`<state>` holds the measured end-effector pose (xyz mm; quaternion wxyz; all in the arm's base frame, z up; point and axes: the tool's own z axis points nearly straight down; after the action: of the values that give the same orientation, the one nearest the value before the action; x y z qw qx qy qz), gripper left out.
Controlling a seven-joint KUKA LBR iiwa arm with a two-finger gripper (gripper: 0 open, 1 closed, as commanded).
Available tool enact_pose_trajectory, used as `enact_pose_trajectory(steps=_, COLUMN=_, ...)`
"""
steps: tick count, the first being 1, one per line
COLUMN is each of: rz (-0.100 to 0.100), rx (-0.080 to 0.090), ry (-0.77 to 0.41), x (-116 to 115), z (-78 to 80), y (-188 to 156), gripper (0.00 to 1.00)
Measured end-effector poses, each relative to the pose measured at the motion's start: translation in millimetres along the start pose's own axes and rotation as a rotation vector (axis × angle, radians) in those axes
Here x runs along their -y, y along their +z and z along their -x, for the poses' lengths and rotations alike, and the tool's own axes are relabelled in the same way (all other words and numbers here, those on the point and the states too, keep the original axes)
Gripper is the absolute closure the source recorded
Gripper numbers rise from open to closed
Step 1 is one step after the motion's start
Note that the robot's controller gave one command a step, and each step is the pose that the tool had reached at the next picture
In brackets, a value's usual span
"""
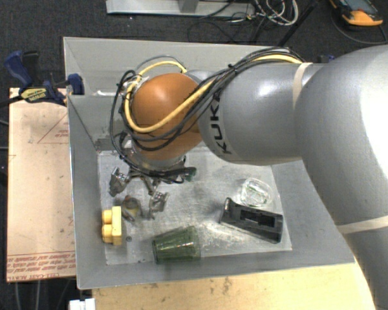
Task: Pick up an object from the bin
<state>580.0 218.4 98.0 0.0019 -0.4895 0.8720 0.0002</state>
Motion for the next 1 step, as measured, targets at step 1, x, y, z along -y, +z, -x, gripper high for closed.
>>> enact_pose_trajectory(steps=1, rz=0.006, rx=-0.008, ry=-0.07, x=6.3, z=2.4, y=21.8, gripper=1.0)
